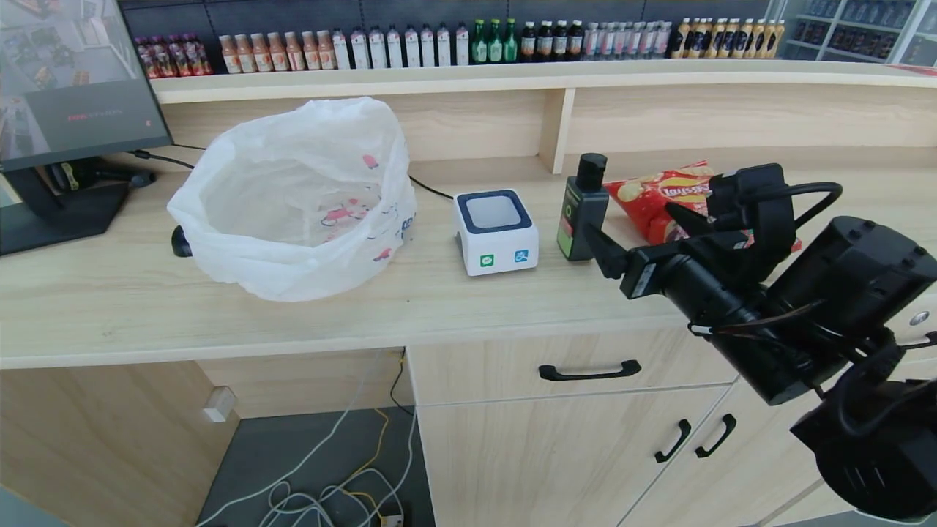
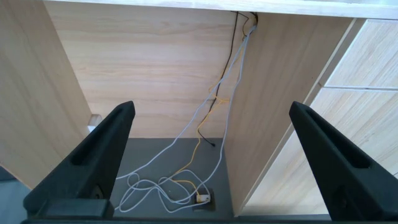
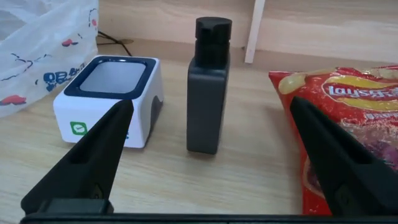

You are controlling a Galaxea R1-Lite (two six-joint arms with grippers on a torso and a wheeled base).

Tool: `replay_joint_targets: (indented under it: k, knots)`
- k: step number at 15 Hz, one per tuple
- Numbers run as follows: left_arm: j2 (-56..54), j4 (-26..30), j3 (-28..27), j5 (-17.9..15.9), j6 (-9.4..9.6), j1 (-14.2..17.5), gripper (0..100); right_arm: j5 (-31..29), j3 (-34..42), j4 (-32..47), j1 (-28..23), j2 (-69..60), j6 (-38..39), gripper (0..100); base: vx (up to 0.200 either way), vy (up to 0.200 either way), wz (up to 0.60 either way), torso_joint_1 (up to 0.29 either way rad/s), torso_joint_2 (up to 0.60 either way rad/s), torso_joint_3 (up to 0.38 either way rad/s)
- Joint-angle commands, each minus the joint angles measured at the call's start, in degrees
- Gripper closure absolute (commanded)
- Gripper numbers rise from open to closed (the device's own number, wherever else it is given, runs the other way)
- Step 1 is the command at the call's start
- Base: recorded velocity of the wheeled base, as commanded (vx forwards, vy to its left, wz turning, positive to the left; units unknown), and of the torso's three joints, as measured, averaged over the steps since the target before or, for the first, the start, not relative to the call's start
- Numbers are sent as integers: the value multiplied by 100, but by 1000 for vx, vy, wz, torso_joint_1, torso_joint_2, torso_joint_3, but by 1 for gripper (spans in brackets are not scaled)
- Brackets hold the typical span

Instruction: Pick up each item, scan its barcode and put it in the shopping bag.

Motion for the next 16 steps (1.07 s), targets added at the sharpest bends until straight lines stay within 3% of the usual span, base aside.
replay_joint_targets:
  k: [1,9,16]
  knots:
    - [-2,0,0,6,-1,-9,0,-6,-264,-19,-22,276,3,0,0,0,0,0,0,0]
    - [-2,0,0,6,-1,0,0,-23,-1899,-19,-31,1330,258,0,0,0,0,0,0,0]
    - [-2,0,0,6,-1,0,0,-296,-2224,-10,-162,1629,389,0,0,0,0,0,0,0]
